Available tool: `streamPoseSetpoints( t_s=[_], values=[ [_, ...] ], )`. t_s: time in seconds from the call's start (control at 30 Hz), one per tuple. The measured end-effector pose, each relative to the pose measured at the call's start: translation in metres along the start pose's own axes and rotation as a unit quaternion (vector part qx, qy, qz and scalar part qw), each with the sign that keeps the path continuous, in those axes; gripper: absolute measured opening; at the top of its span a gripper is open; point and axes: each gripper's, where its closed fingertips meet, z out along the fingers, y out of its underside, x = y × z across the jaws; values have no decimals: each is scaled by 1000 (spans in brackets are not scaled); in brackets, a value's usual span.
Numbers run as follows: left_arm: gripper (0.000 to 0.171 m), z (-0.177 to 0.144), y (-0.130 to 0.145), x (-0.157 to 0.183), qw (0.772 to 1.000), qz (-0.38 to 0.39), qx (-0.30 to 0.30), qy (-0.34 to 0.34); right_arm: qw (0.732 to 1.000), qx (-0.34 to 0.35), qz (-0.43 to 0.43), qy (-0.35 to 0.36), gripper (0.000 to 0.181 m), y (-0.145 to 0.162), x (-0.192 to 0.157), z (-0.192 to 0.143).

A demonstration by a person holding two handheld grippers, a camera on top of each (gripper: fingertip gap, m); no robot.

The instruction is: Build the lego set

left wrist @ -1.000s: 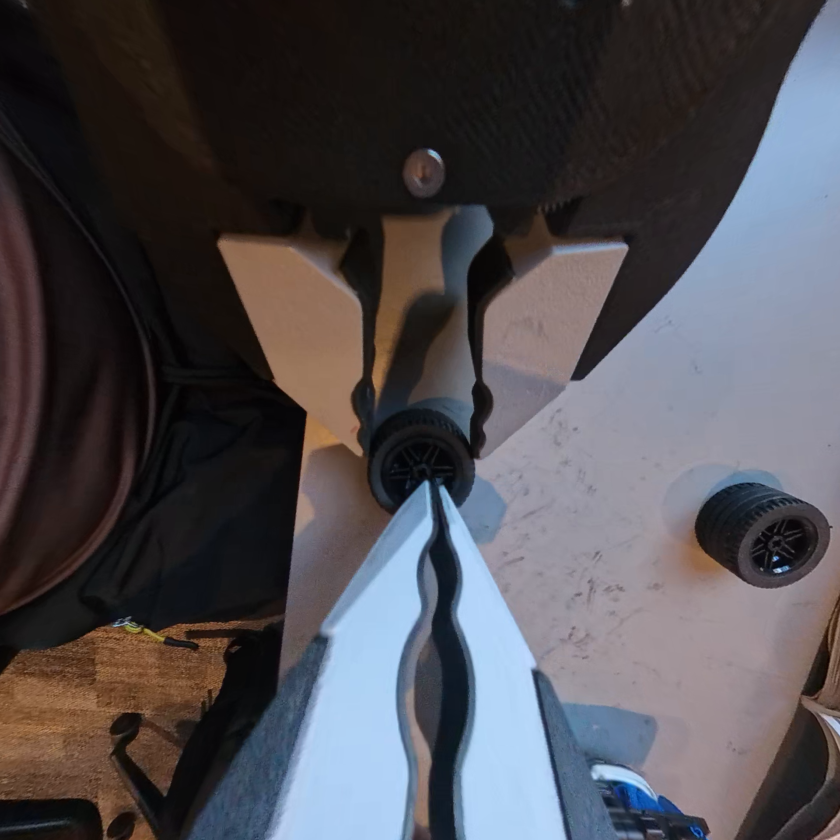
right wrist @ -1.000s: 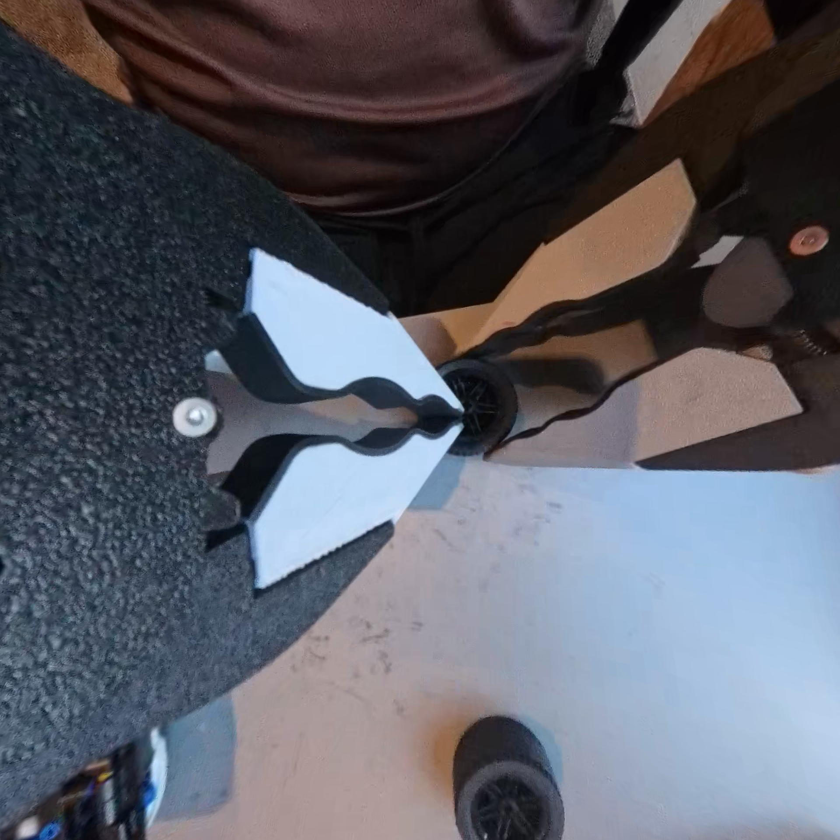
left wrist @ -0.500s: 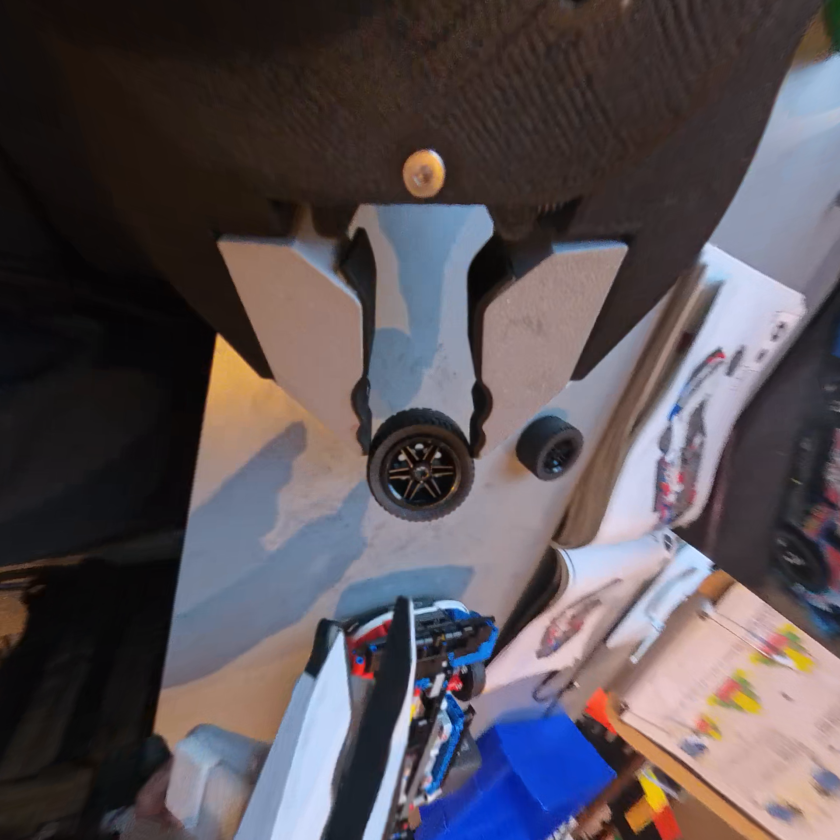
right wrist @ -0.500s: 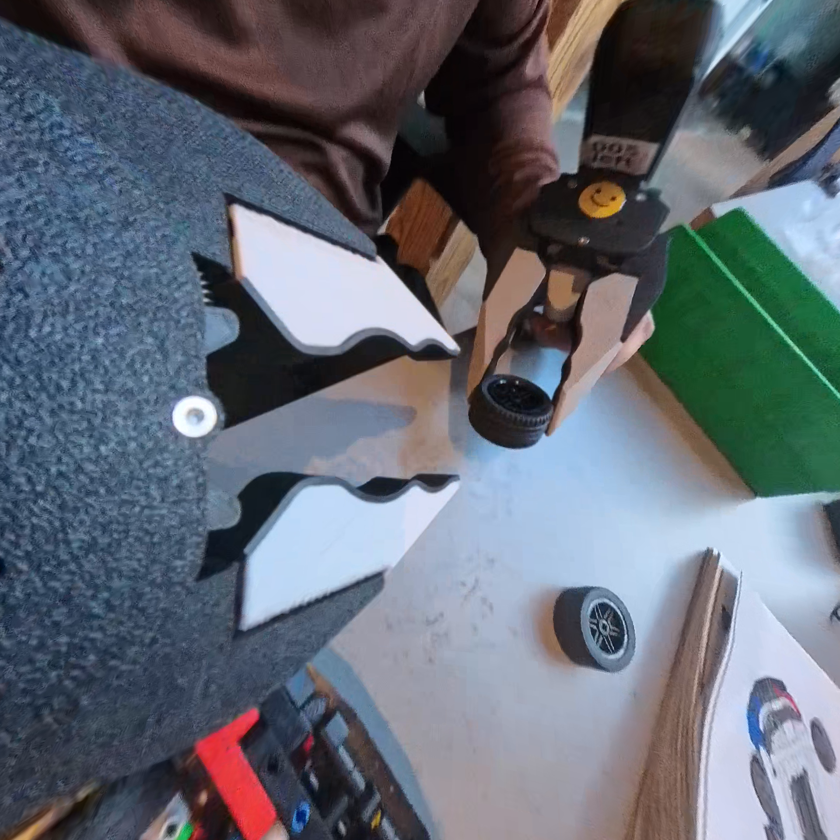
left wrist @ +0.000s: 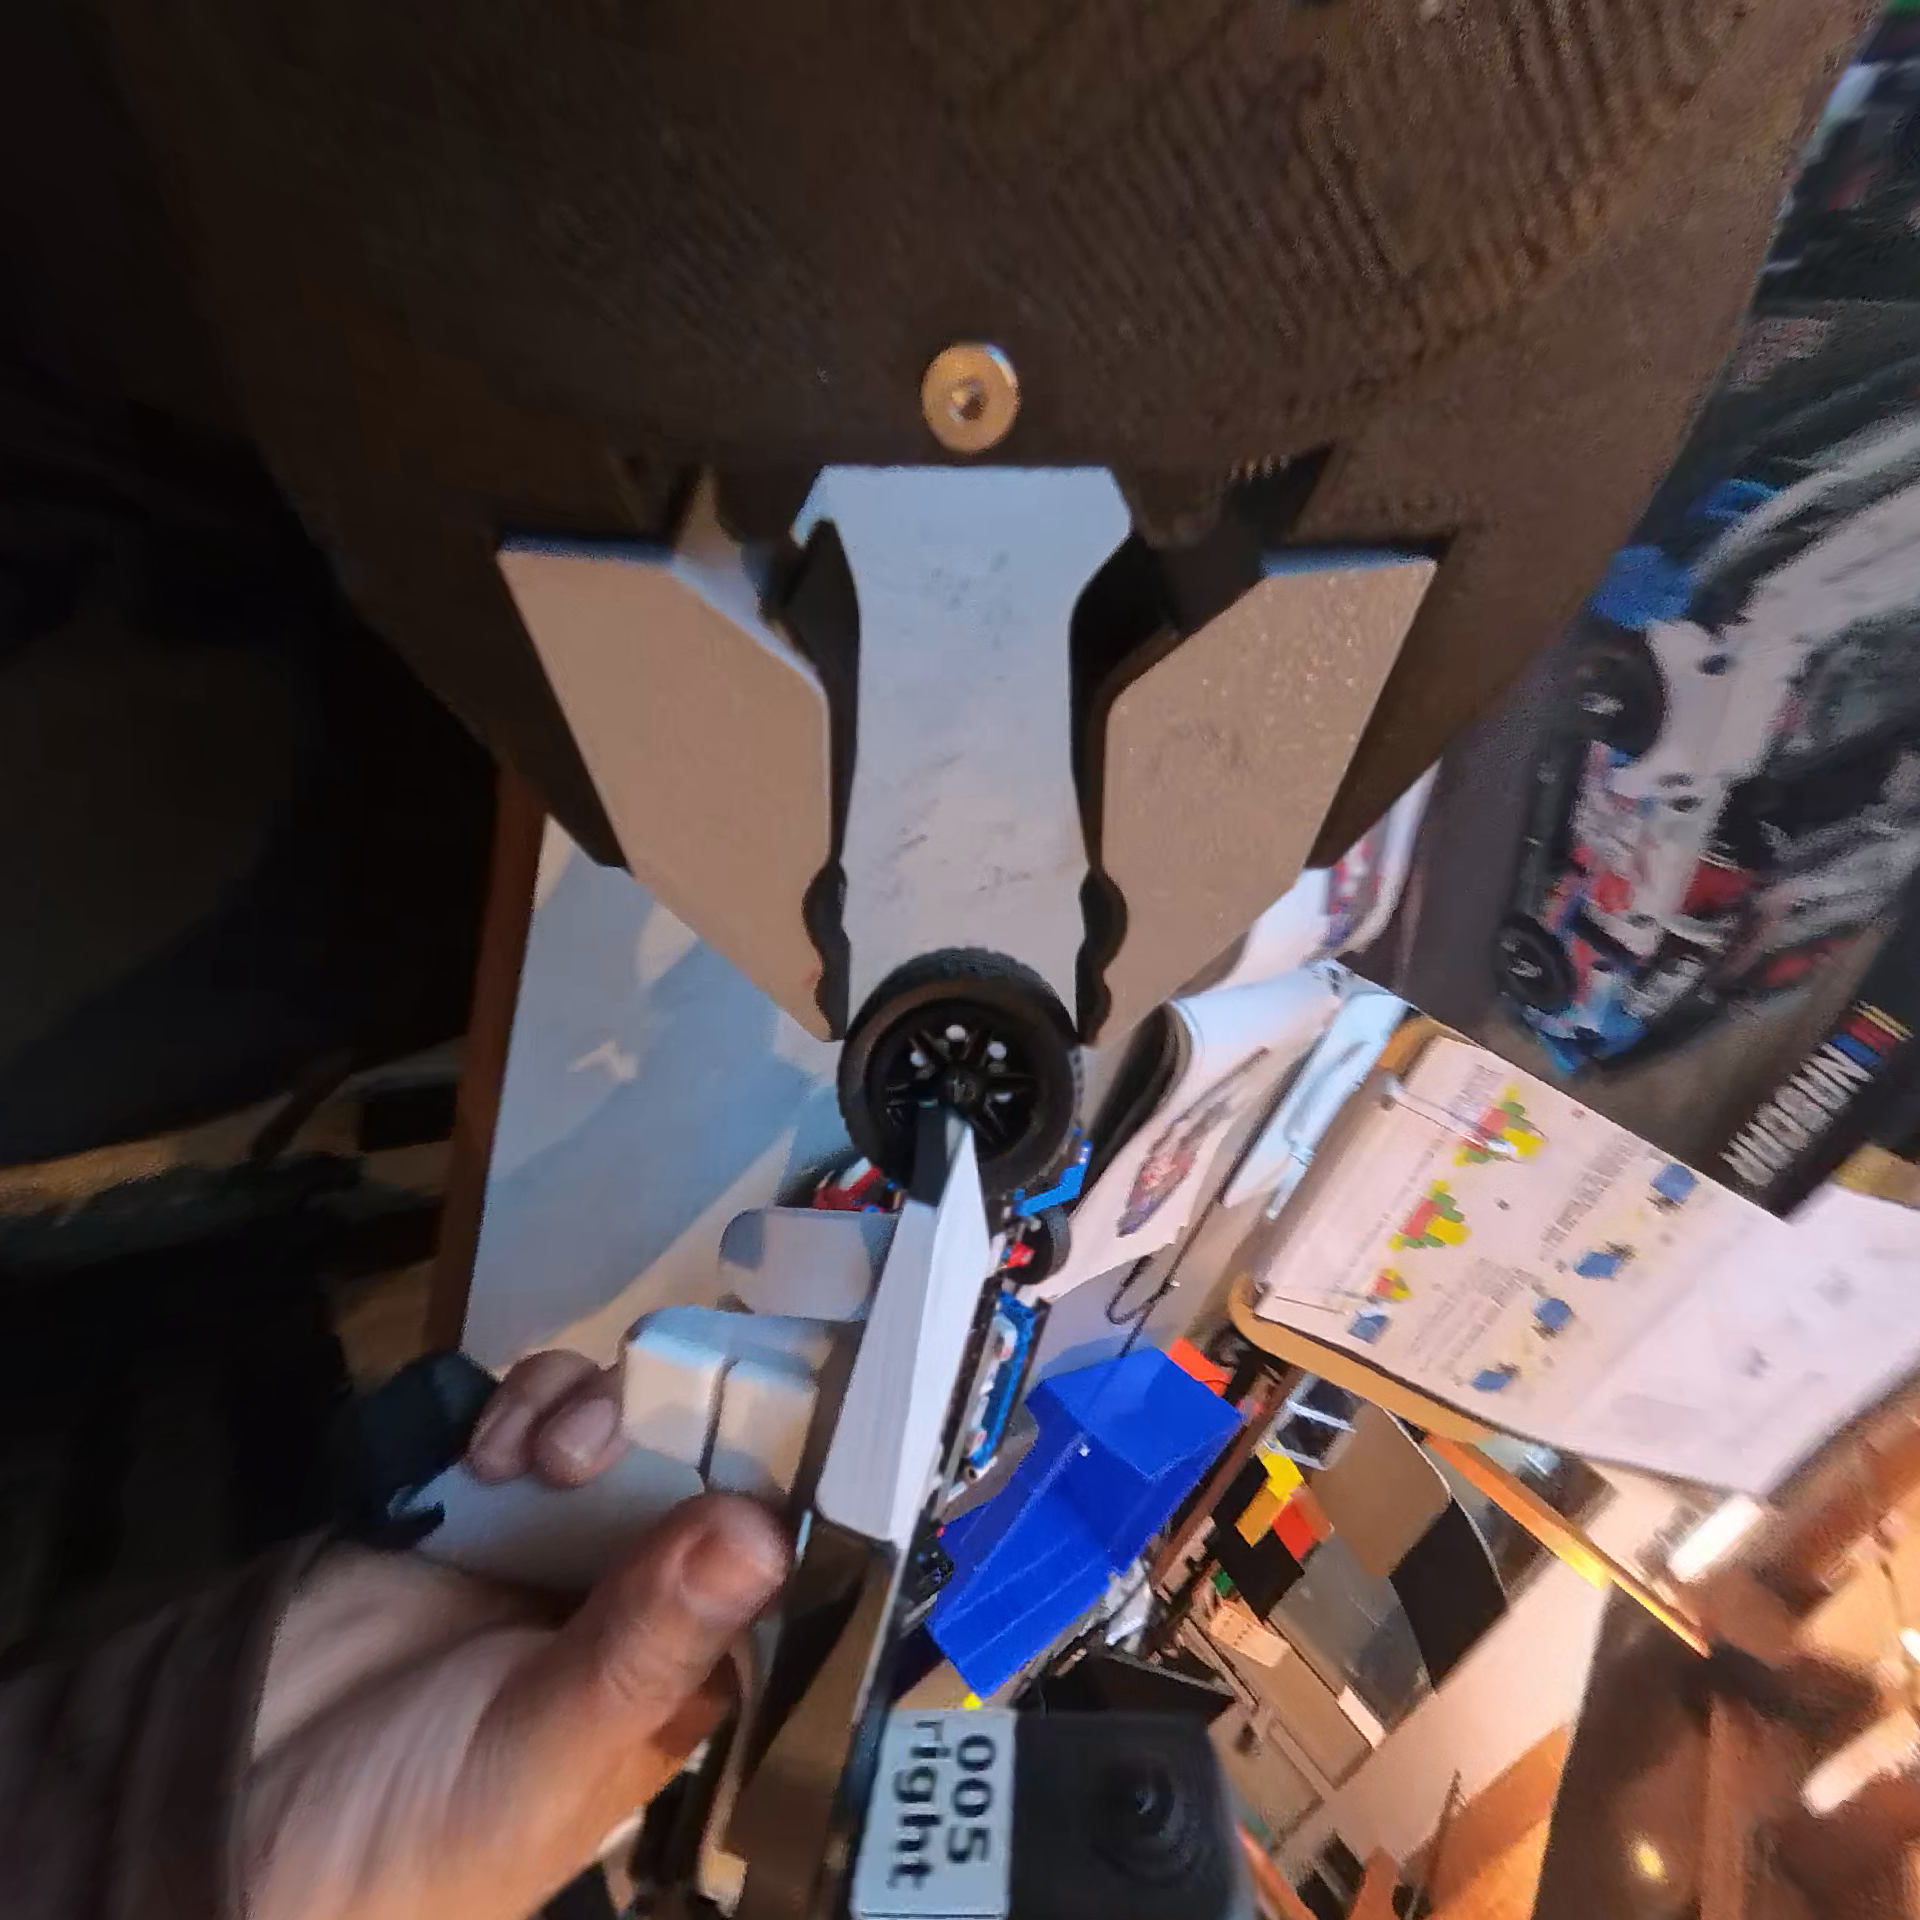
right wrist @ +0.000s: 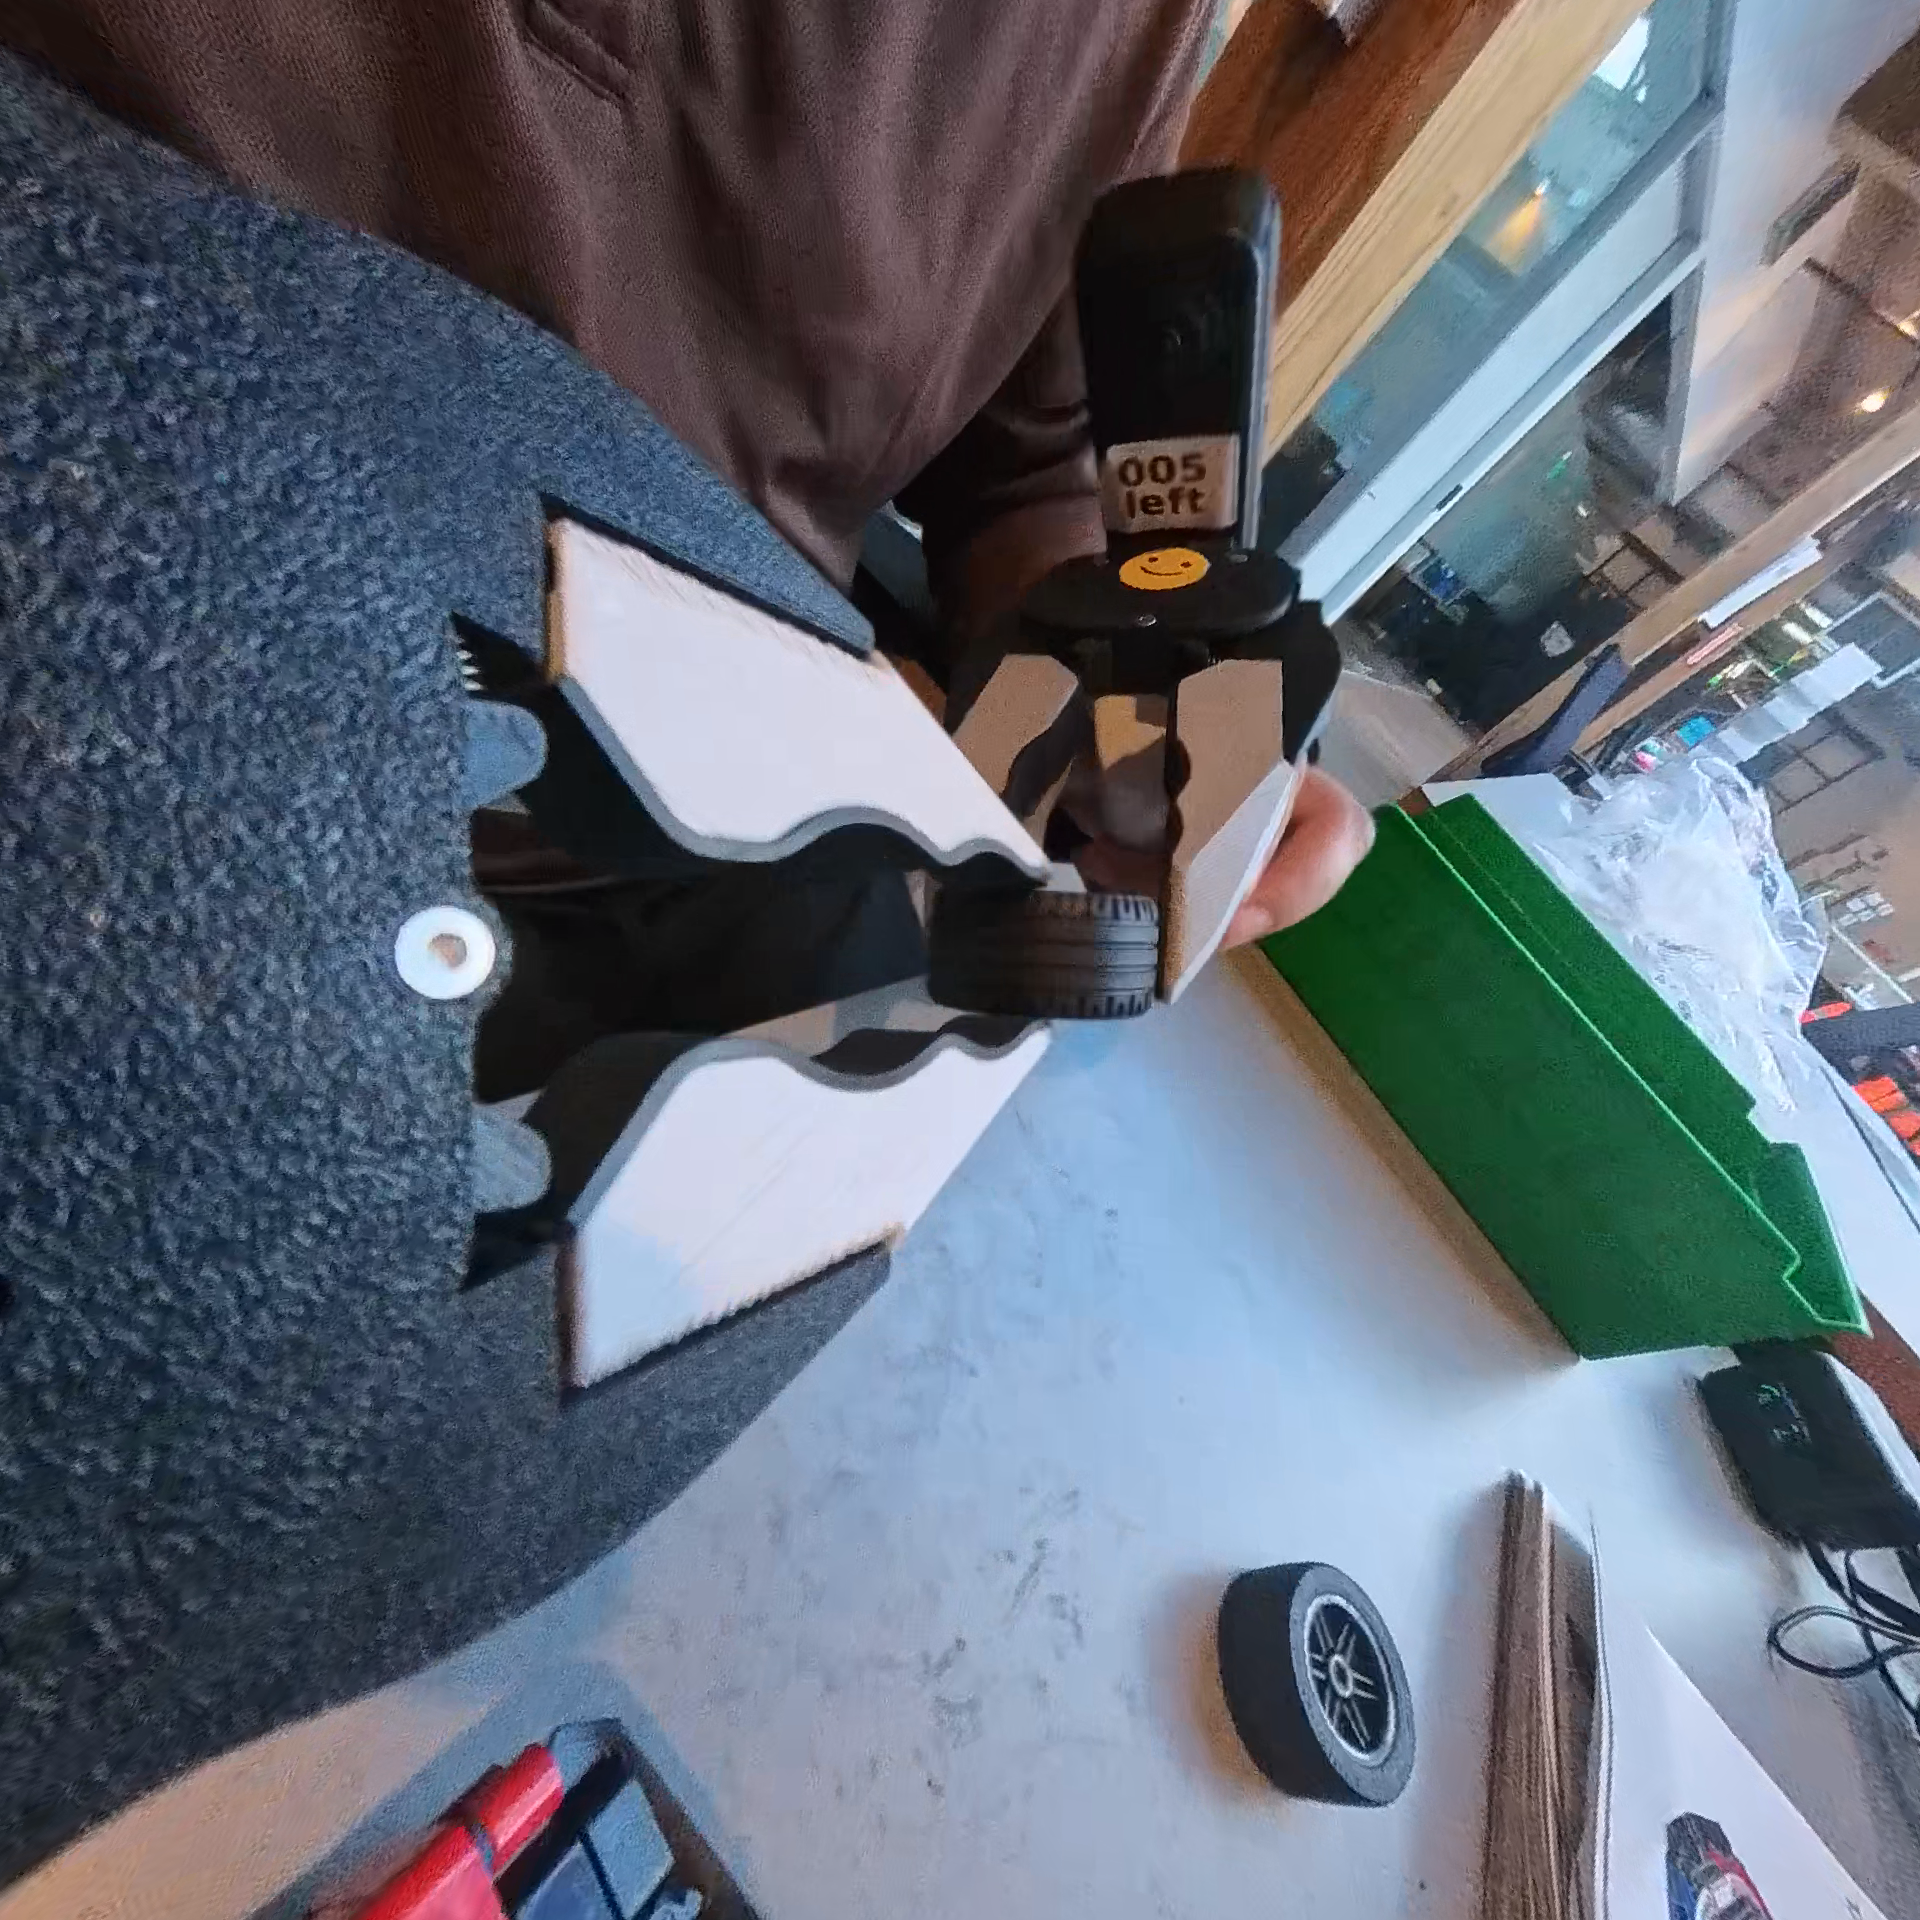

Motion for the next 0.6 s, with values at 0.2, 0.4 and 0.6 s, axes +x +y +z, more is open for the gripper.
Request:
streamPoseSetpoints(
  t_s=[0.2,0.4,0.6],
  values=[
    [53,-11,-8,-6,949,-286,26,127,998,20,41,-47,19,-5,-10,-1],
    [37,-17,-12,2,862,-439,30,252,993,29,77,-87,18,-7,-19,4],
    [25,-21,-14,4,825,-488,44,283,990,36,100,-94,18,-7,-20,6]
  ],
)
